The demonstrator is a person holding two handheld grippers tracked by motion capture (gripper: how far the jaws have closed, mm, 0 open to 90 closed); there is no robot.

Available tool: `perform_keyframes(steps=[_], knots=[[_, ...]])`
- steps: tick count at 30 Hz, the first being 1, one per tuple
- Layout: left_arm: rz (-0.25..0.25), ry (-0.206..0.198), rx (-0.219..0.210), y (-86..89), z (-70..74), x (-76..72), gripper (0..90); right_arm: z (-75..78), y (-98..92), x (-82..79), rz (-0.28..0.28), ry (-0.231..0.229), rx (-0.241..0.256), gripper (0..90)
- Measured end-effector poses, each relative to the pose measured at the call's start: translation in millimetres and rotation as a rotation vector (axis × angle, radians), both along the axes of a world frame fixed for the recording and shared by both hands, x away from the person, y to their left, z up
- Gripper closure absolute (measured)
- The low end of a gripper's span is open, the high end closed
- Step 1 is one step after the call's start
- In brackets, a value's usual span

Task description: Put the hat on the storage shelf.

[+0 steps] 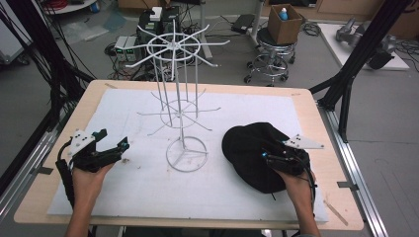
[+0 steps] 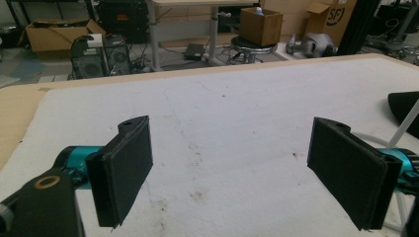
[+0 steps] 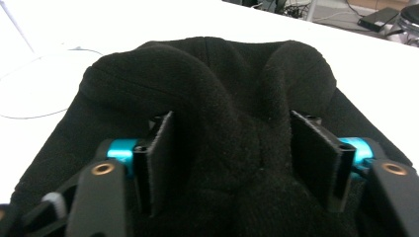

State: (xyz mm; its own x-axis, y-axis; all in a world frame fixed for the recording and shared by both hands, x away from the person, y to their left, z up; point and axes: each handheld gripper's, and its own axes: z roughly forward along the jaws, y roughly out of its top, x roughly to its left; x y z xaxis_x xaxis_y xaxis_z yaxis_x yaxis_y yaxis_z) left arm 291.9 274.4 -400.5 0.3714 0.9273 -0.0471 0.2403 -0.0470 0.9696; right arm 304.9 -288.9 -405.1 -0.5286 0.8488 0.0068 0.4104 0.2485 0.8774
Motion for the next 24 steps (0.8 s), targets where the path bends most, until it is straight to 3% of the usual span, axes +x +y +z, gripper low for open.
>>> perform_keyframes(steps=[6,15,19,21,24], knots=[[0.001,-0.001,-0.003,-0.2,-0.2,0.0,17.6,0.0,0.7,-1.5,-0.002,0.001,-0.011,48.0],[0.006,0.0,-0.003,1.4,0.0,-0.3,17.7,-1.8,-0.1,-5.8,-0.014,-0.037,-0.025,68.4],[0.005,-0.001,-0.006,1.6,0.0,-0.3,17.7,-1.2,-2.1,-6.9,-0.02,-0.049,0.0,71.8],[0.008,-0.003,-0.01,2.1,0.2,-0.4,17.6,0.0,-5.6,-8.3,-0.025,-0.059,0.05,74.2],[0.01,-0.003,-0.01,2.4,0.3,-0.4,17.7,1.9,-6.6,-10.2,-0.027,-0.071,0.074,75.3]])
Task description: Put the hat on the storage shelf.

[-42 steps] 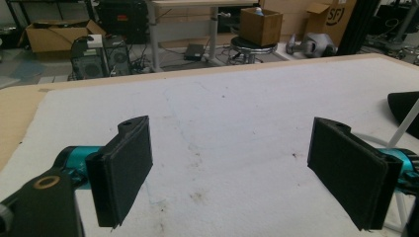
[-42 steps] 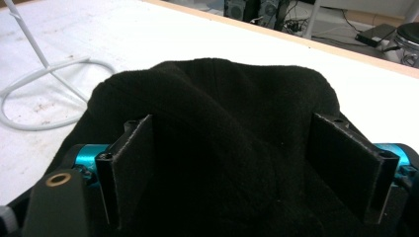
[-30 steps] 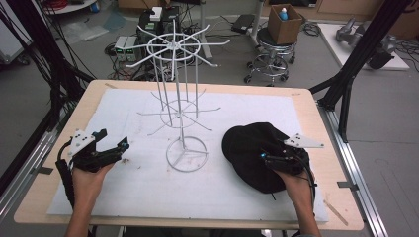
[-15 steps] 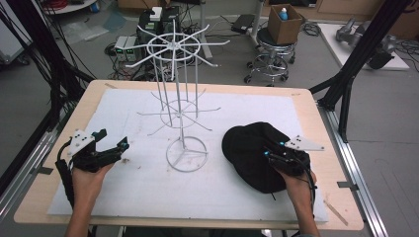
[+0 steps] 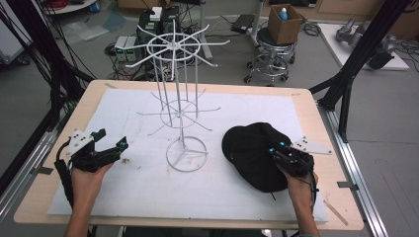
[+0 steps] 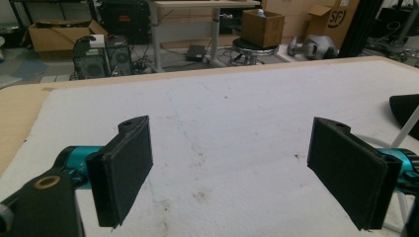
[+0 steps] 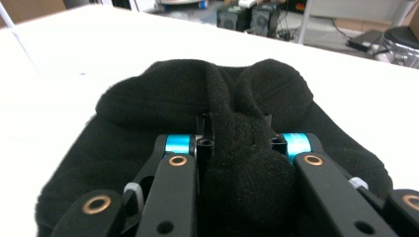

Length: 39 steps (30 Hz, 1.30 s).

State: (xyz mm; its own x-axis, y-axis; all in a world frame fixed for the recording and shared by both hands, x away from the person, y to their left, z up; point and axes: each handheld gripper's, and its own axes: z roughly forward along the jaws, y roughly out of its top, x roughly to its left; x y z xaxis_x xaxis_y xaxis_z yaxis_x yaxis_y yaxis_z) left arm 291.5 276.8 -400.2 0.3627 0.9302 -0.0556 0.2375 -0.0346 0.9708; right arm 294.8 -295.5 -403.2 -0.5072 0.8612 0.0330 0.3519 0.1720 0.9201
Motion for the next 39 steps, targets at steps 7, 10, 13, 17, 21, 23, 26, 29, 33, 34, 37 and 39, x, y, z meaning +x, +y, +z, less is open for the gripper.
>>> perform_keyframes(steps=[7,10,13,17,21,23,26,29,33,34,37,39], knots=[[0.001,-0.001,-0.002,1.1,0.2,-0.1,17.6,6.6,-4.1,-5.4,0.007,-0.061,0.073,77.9],[0.003,-0.001,-0.004,1.2,0.2,-0.1,17.6,8.6,-6.1,-7.7,0.001,-0.086,0.094,78.1],[0.002,0.0,-0.005,1.5,0.0,0.2,17.6,12.1,-9.3,-10.4,-0.01,-0.115,0.12,78.3],[0.003,-0.001,-0.003,1.3,0.0,0.2,17.6,16.6,-13.0,-13.6,-0.016,-0.143,0.157,78.3],[0.001,0.0,-0.003,1.6,0.3,-0.2,17.6,20.7,-14.8,-16.7,-0.022,-0.175,0.175,78.2],[0.0,0.001,-0.005,1.1,0.0,-0.2,17.7,22.9,-15.2,-18.1,-0.024,-0.19,0.181,78.2],[0.001,0.0,-0.009,0.4,-0.2,0.1,17.7,25.1,-15.6,-19.5,-0.029,-0.2,0.189,78.2],[-0.001,0.0,-0.005,1.5,0.2,-0.2,17.7,30.3,-17.2,-21.7,-0.039,-0.215,0.208,78.2],[0.002,-0.003,-0.017,1.5,0.2,-0.6,17.8,38.1,-20.3,-22.7,-0.06,-0.234,0.22,78.2],[0.001,-0.003,-0.012,1.7,0.4,-0.8,17.8,39.6,-21.0,-22.3,-0.06,-0.244,0.226,78.2],[0.001,-0.003,-0.01,2.3,0.8,-1.0,17.8,46.3,-23.3,-21.5,-0.069,-0.26,0.252,78.2],[0.005,-0.006,-0.015,2.4,0.9,-0.9,17.8,51.0,-24.1,-19.5,-0.07,-0.268,0.266,78.2]])
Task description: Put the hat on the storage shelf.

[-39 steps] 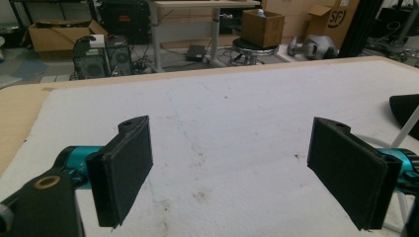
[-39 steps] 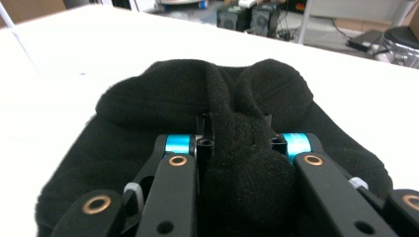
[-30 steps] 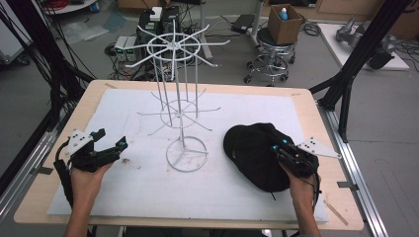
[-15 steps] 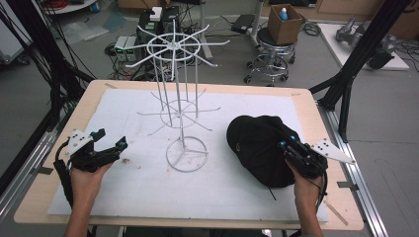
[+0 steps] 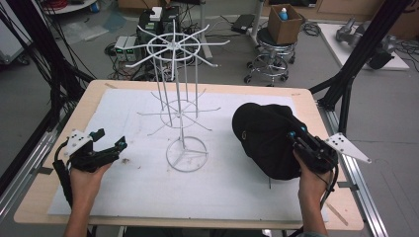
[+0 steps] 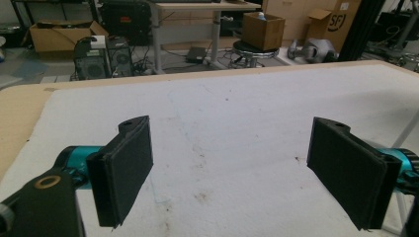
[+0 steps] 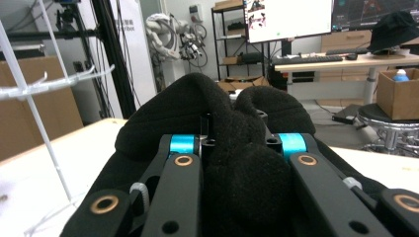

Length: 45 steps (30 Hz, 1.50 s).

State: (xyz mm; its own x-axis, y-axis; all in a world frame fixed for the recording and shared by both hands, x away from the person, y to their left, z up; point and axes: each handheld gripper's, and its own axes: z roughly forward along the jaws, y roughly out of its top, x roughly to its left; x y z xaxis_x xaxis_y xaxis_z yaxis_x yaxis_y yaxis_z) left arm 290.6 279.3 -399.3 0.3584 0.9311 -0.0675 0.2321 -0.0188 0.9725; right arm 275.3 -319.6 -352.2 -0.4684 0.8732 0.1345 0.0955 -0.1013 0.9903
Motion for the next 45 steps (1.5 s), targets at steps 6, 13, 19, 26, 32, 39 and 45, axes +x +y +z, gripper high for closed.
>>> perform_keyframes(steps=[6,13,19,26,32,39,45], knots=[[0.0,0.0,0.003,1.0,0.2,-0.1,17.8,20.1,-2.2,6.0,-0.017,-0.029,-0.001,78.2],[-0.002,0.003,0.005,1.7,0.2,-0.2,17.8,40.5,-3.5,12.0,-0.024,-0.057,0.015,78.1],[0.002,0.001,-0.001,2.0,0.3,-0.3,17.8,61.5,-2.6,19.1,-0.026,-0.084,0.017,78.1],[0.001,0.005,0.0,1.7,0.0,0.1,17.8,90.4,0.8,24.5,-0.044,-0.118,0.003,78.1],[0.0,0.003,-0.003,1.7,0.5,-0.2,17.8,107.5,3.4,27.0,-0.038,-0.145,0.015,78.0],[-0.001,0.003,-0.001,2.0,0.7,-0.2,17.8,126.9,5.0,27.0,-0.034,-0.178,0.029,78.0],[-0.005,0.004,-0.001,1.6,0.9,-0.1,17.8,145.8,9.6,23.9,-0.015,-0.211,0.041,77.8]])
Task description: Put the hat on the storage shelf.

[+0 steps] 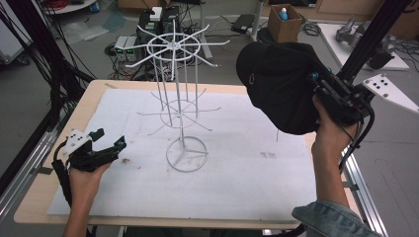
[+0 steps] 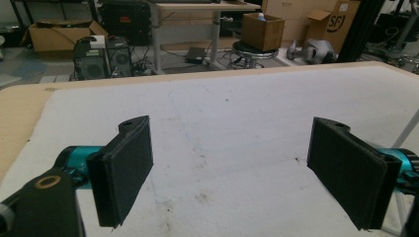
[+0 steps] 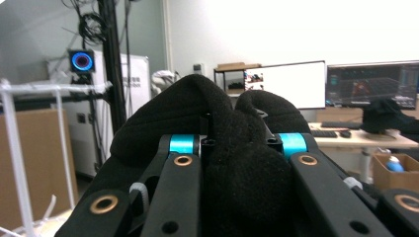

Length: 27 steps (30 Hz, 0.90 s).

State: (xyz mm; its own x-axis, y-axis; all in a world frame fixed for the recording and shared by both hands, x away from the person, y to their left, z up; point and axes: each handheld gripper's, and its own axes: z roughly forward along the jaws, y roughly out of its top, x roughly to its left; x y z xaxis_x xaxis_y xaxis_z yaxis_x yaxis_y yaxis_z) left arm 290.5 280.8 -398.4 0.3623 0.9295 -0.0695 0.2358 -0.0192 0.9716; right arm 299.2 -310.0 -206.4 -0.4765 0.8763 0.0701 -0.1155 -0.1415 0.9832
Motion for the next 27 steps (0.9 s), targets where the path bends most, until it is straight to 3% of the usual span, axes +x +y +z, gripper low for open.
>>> perform_keyframes(steps=[13,27], knots=[[0.0,-0.004,-0.006,-0.3,0.7,-0.3,17.9,38.8,11.6,-7.6,0.057,-0.065,0.054,77.7],[-0.003,-0.001,-0.004,0.4,0.3,0.0,17.8,66.0,20.6,-6.6,0.068,-0.088,0.105,77.7]])
